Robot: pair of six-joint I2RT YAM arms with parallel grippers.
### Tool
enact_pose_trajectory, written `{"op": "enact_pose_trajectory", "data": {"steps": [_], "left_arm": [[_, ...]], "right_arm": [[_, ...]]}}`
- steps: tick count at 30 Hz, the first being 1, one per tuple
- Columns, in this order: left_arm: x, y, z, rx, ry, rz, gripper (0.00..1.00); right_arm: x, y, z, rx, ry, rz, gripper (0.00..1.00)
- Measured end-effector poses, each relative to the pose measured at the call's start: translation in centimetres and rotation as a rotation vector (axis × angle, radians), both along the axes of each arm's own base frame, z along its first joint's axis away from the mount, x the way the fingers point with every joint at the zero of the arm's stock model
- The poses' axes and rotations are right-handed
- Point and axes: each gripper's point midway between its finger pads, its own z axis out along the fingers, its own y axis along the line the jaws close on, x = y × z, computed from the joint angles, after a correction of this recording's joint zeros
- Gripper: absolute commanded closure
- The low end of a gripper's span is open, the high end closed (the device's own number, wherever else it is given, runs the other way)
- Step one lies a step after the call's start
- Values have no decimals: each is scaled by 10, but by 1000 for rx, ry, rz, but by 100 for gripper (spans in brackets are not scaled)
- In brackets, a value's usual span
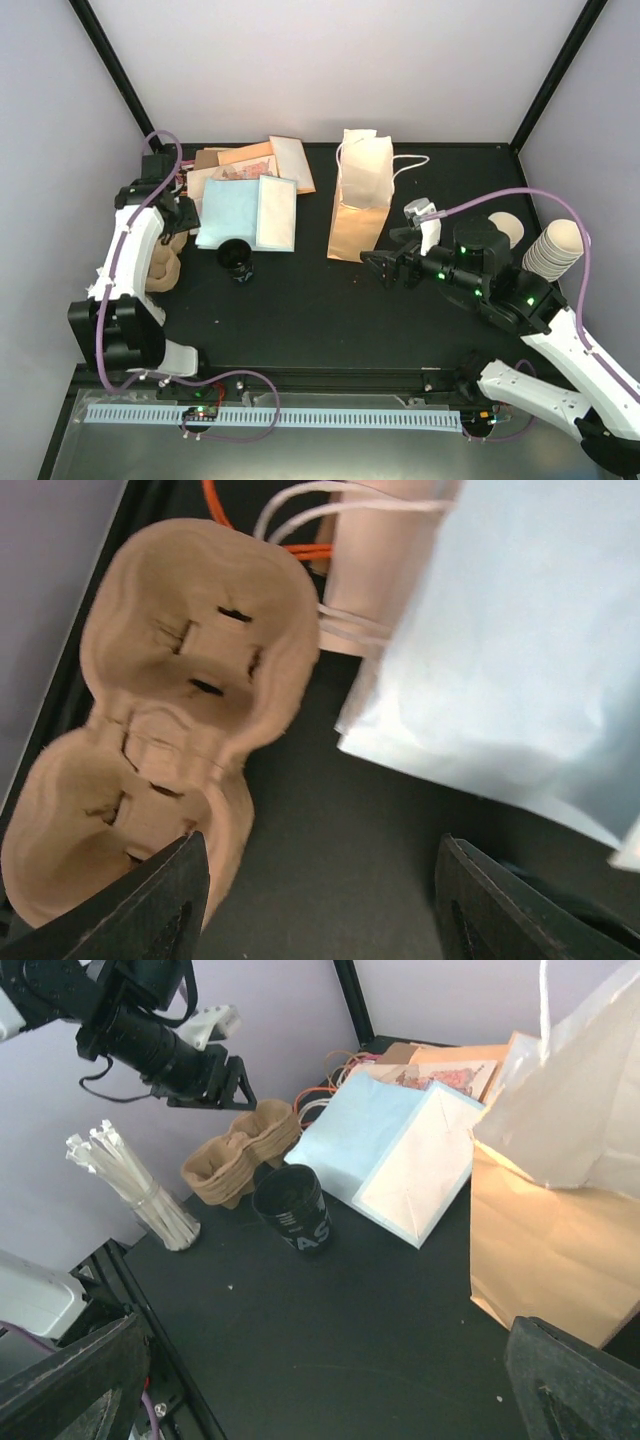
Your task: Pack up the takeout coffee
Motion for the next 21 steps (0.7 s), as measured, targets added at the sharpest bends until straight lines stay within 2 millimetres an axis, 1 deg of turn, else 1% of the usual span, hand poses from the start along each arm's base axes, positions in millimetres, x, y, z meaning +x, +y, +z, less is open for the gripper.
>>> {"op": "enact_pose_trajectory", "data": {"steps": [2,4,6,9,13,17,21], "left_arm": [[6,16,-7,4,6,36,39],[10,25,-15,7,20,53,41],[15,30,-23,12,33,49,42],[25,32,-34,24,51,21,44],[39,35,-48,37,79,-8,46],[55,44,-63,42,109,-20,49],[55,48,-72,42,134,-23,53]], "right_arm": [[-2,-2,-8,-6,6,0,0],[-4,-4,-18,-15,15,0,0],[-6,-5,-27,-22,23,1,0],[-8,-7,-36,-26,29,4,0],[-12,-8,-40,-23,33,18,0],[-15,-7,-39,-15,32,33,0],[-16,-6,-38,-12,30,41,0]]}}
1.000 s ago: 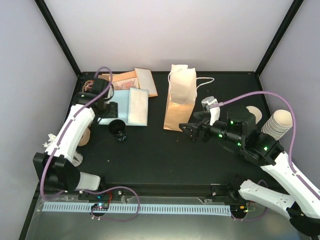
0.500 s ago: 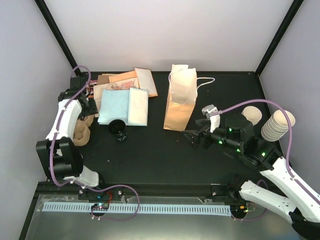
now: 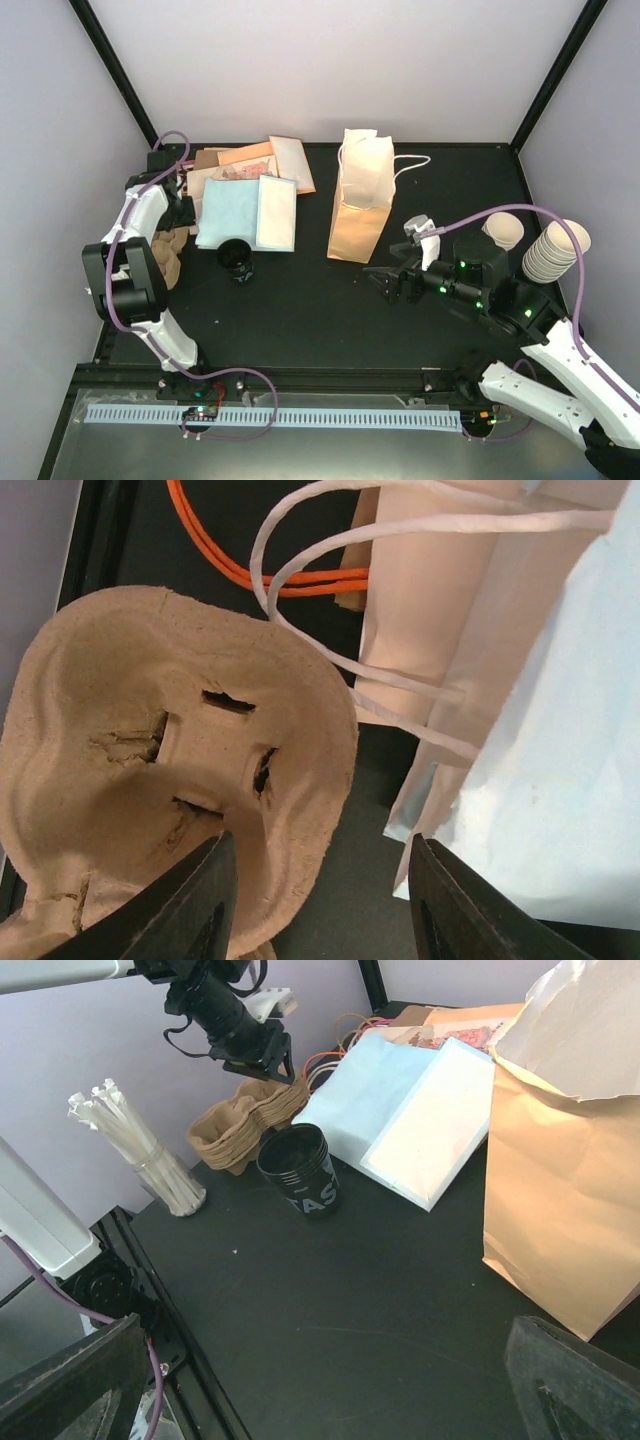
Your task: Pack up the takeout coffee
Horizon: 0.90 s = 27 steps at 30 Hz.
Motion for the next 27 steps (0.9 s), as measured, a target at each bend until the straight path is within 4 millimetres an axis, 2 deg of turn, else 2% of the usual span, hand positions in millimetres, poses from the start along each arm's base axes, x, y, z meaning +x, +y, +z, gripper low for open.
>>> {"op": "enact_pose_trajectory", "data": {"steps": [7,23,27], "left_arm": [[-3,14,-13,-12,36,35,65],[-1,9,-24,-57,57,16,62],[-2,9,-24,-57,62,15,74]], "right_arm": [[0,2,-1,-5,0,10,0],[1,3,-3,-17,-3,17,0],[1,3,-4,-17,-3,17,0]]}}
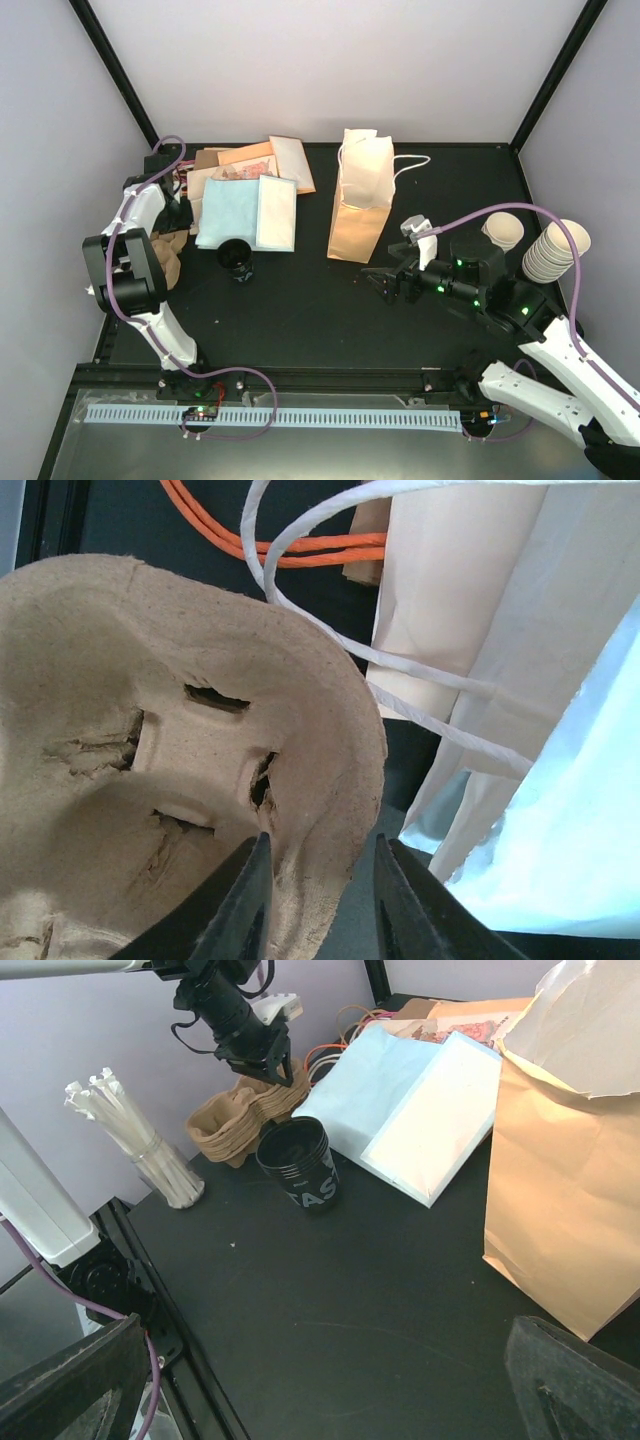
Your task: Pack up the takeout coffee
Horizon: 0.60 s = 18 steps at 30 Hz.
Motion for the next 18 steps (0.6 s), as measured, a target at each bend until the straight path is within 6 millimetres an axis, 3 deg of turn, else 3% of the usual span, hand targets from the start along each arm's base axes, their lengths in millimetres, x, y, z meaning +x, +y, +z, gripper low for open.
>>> {"op": "enact_pose_trajectory", "data": {"steps": [3,18], "left_arm": [[0,0,0,3,1,-1,85],[-2,6,21,50,-42,6,91]], "right_arm": [[0,0,0,-1,1,0,0],[1,1,-2,-5,4,0,0]]}}
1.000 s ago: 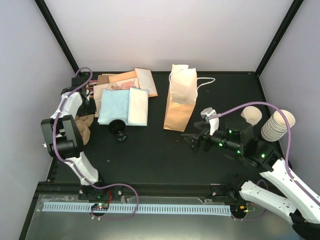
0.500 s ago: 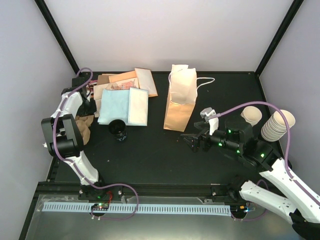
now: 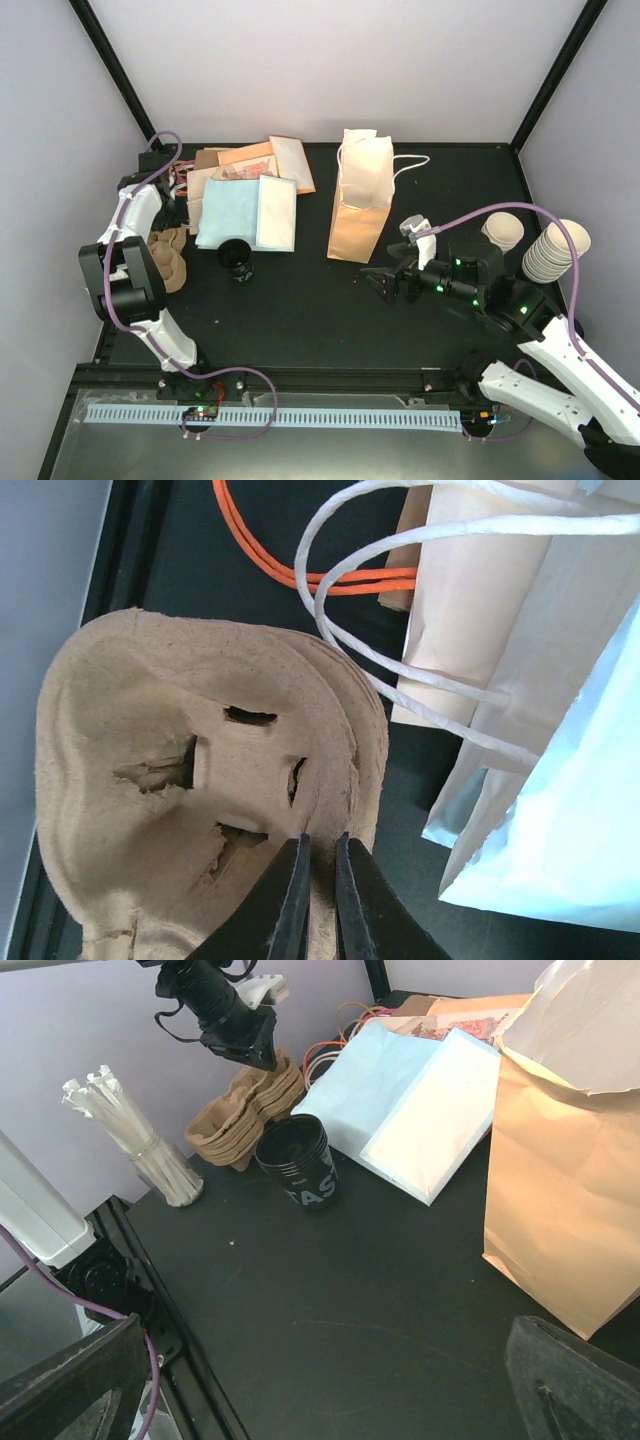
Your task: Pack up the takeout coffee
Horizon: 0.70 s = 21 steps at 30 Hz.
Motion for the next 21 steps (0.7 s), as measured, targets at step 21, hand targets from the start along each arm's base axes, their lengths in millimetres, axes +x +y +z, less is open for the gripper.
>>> {"op": "enact_pose_trajectory", "data": {"steps": [21], "left_arm": [[-18,1,50,250,-23,37,98]], "right_arm": [[1,2,-3,-7,8,1,0]]}}
